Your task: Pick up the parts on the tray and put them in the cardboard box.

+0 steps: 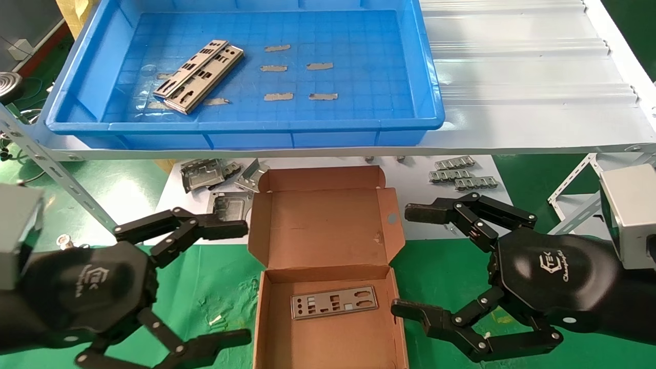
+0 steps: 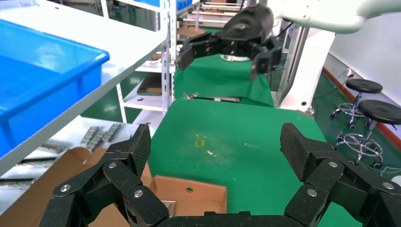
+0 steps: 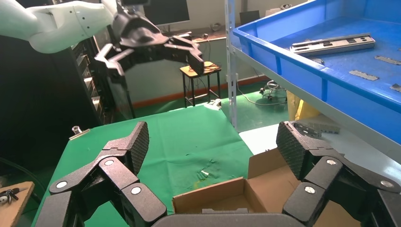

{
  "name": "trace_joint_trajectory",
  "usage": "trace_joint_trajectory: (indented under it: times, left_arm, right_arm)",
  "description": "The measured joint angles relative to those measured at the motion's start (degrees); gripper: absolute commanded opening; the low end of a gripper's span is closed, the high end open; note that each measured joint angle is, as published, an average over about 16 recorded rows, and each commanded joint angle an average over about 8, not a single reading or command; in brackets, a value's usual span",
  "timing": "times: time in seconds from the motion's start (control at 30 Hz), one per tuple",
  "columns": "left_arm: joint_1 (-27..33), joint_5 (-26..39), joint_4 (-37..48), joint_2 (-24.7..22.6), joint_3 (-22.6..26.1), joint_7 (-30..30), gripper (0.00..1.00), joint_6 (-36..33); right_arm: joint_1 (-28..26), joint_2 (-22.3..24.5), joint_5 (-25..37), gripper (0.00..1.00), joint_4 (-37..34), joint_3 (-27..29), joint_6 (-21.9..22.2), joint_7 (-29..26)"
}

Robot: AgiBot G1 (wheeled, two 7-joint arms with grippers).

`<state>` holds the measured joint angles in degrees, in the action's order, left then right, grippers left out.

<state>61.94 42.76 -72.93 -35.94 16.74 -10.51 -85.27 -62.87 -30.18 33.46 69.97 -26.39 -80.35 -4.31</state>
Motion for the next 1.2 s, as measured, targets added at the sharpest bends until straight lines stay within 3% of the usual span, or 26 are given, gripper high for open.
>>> trace_joint_trajectory:
  times: [1.2]
  left_arm:
    - [-0.41, -0.92, -0.65, 0.93, -0.74, -0.24, 1.0, -0.44]
  right_arm:
    - [0.01, 0.0, -0.01, 1.0, -0.01, 0.01, 0.01, 0.0]
